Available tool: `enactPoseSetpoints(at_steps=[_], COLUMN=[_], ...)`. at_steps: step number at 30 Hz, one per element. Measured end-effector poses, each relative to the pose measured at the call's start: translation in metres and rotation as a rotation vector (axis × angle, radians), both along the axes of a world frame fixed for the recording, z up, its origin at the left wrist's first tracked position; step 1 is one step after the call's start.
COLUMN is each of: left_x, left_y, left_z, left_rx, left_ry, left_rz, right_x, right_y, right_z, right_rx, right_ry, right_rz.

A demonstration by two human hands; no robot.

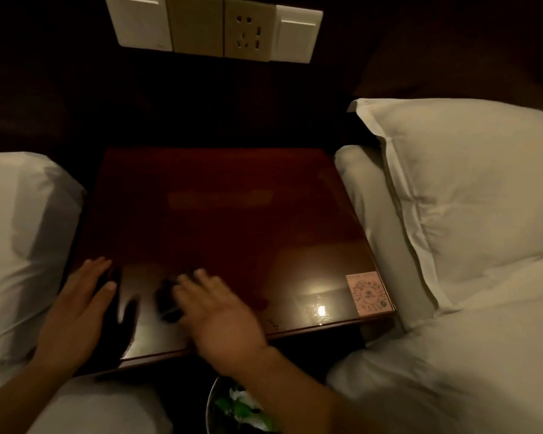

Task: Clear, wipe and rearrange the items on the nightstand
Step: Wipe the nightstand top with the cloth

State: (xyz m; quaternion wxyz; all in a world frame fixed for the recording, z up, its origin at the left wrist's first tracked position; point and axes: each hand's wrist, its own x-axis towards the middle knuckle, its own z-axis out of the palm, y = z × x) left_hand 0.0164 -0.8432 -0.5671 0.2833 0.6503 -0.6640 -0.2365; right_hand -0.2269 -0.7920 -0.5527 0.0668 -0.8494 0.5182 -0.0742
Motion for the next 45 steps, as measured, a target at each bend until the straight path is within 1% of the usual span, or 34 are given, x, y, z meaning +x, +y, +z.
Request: enactPoseSetpoints(at_steps=[2,3,6,7,9,13,16,18,20,23,24,25,26,27,29,30,31,33,36,38,41,43,45], left_x=[-0.002,-0.002,-0.008,-0.011,-0.014,-0.01,0.007,0.017,0.022,0.024,0.025,0.029,0.034,0.04,0.061,0.07,0.076,0.093,0.113,0.123,0.136,0.142,0.147], left_y=[0.002,0.002,0.004,0.004,0.005,0.017,0.053,0.082,0.106,0.13,0.135,0.137,0.139,0.139,0.14,0.139,0.138,0.138,0.136,0.133,0.132,0.134,0.137], left_z=[0.001,0.002,0.002,0.003,0.006,0.018,0.023,0.026,0.029,0.033,0.036,0.04,0.044,0.049,0.06,0.065,0.069,0.077,0.087,0.093,0.097,0.101,0.104], left_rx=[0.045,0.057,-0.02,-0.044,-0.031,0.068,0.068,0.091,0.103,0.096,0.108,0.126,0.143,0.157,0.171,0.172,0.174,0.178,0.144,0.138,0.149,0.148,0.152], left_ry=[-0.064,-0.111,-0.287,-0.327,-0.37,-0.319,-0.426,-0.432,-0.372,-0.149,-0.067,-0.005,0.03,0.042,0.034,0.019,-0.001,-0.09,-0.25,-0.311,-0.344,-0.317,-0.286], left_rz=[-0.044,-0.059,-0.103,-0.111,-0.095,-0.103,-0.177,-0.174,-0.099,0.064,0.11,0.139,0.159,0.178,0.231,0.247,0.246,0.237,0.183,0.165,0.165,0.176,0.191], right_x=[-0.063,-0.095,-0.179,-0.198,-0.214,-0.204,-0.175,-0.132,-0.072,0.026,0.056,0.084,0.108,0.127,0.155,0.162,0.164,0.173,0.181,0.184,0.189,0.192,0.196], right_y=[0.003,0.006,0.024,0.027,0.028,0.025,0.03,0.032,0.03,0.03,0.032,0.033,0.034,0.033,0.027,0.024,0.021,0.016,0.008,0.003,-0.006,-0.01,-0.014], right_z=[-0.004,-0.003,0.0,-0.001,-0.005,-0.006,0.0,0.007,0.015,0.026,0.032,0.039,0.048,0.058,0.076,0.08,0.083,0.089,0.095,0.101,0.105,0.112,0.119], right_rx=[-0.065,-0.055,-0.037,-0.056,-0.097,-0.157,-0.126,-0.067,0.013,0.128,0.184,0.276,0.398,0.54,0.842,0.961,1.026,1.052,1.008,0.999,1.13,1.252,1.338], right_ry=[0.017,0.006,-0.045,-0.054,-0.068,-0.075,-0.094,-0.117,-0.161,-0.237,-0.291,-0.395,-0.55,-0.729,-1.034,-1.118,-1.162,-1.191,-1.258,-1.331,-1.46,-1.534,-1.594], right_rz=[-0.184,-0.299,-0.614,-0.675,-0.715,-0.812,-0.932,-0.95,-0.824,-0.459,-0.344,-0.271,-0.259,-0.3,-0.485,-0.585,-0.644,-0.681,-0.733,-0.763,-0.785,-0.795,-0.762])
